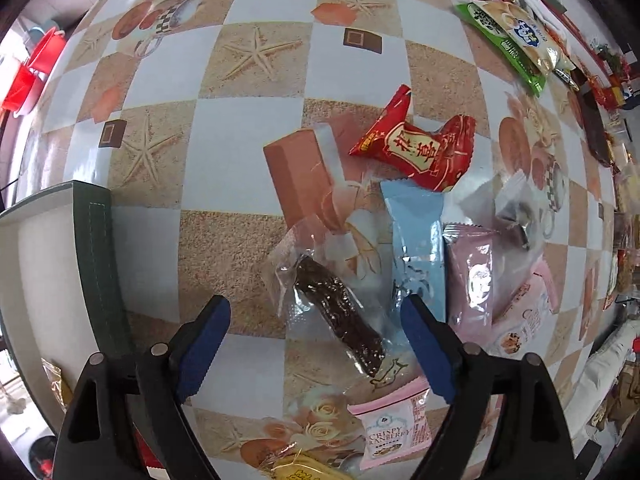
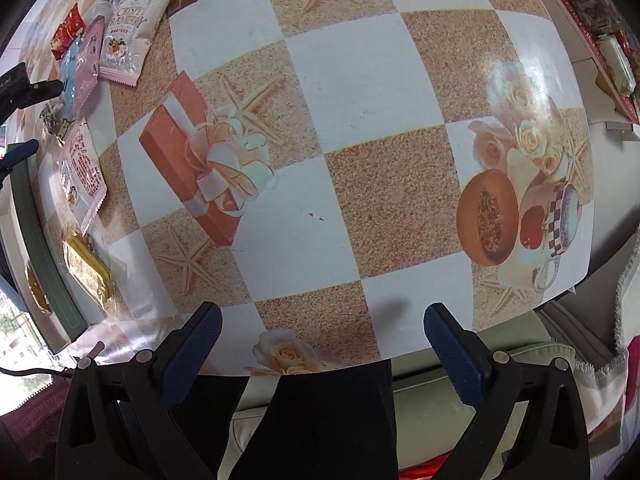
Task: Organize snacks
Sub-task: 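Grasp pink Crispy Cranberry pack with right tool while left tool grasps jerky pack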
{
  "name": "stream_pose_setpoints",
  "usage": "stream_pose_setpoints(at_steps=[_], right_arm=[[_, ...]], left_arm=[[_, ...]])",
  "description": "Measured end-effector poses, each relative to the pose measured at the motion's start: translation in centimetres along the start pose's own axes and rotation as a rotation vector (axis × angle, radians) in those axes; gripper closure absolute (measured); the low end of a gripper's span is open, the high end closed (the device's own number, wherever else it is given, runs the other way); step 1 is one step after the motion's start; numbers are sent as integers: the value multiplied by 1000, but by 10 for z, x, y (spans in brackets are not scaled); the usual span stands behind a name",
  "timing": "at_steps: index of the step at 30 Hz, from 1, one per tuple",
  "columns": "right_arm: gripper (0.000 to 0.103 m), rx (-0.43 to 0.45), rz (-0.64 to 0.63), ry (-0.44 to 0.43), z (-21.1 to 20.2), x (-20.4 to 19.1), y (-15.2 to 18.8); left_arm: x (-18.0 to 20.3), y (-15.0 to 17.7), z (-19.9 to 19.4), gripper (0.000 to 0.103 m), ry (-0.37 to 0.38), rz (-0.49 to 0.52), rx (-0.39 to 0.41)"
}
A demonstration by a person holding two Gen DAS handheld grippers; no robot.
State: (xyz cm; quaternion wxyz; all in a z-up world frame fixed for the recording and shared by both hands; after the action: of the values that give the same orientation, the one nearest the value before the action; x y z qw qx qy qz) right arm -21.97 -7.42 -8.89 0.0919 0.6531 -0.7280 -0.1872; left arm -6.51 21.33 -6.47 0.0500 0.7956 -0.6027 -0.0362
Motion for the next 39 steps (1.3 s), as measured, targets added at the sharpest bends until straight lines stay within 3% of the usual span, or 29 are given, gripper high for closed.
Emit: stream_pose_setpoints(at_steps=[1, 2, 7, 11, 15, 21, 22, 25, 26, 28, 32, 39], right_arm=[[1, 3, -8, 0, -2, -3, -1], [1, 4, -19, -4, -7, -5, -6], [1, 22, -99, -8, -16, -36, -30], [1, 50, -215, 6, -23, -86, -47], [1, 100, -355, 49, -28, -141, -60], [1, 129, -448, 64, -21, -197, -74], [3, 135, -464, 100, -19, -202, -74], [35, 187, -528, 223, -22, -215, -67], [58, 202, -548, 226, -27, -218, -63], [59, 176, -539, 210, -25, -219, -56], [59, 155, -432, 60, -39, -197, -55], [59, 138, -289, -24, -57, -146, -38]], left_arm=[[-7, 4, 7, 26, -24, 11, -31], [-9, 5, 5, 27, -24, 21, -8], [-11, 9, 7, 27, -27, 32, 3], [2, 5, 7, 27, -56, 85, 2], [-10, 18, 3, 27, -81, 100, 16], [-25, 27, 5, 26, -80, 94, 23], [-26, 27, 4, 26, -80, 92, 22], [-28, 31, 5, 26, -69, 83, 24], [-26, 31, 6, 26, -64, 83, 24], [-24, 29, 6, 28, -60, 100, 20], [4, 17, -2, 58, -37, 176, 19], [21, 34, -14, 64, -3, 262, 40]])
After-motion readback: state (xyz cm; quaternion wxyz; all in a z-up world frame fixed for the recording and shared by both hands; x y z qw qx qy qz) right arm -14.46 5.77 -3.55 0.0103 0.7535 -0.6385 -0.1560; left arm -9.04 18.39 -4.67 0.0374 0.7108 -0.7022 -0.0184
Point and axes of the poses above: each gripper's, at about its wrist camera, not at the fingertips, and z roughly the way its jaws point, x to its right, y to its underside, the point moved 7 cm from there along z, roughly the way its jaws point, and after that the axes turned 4 degrees about -x, right-handed, at the moved point
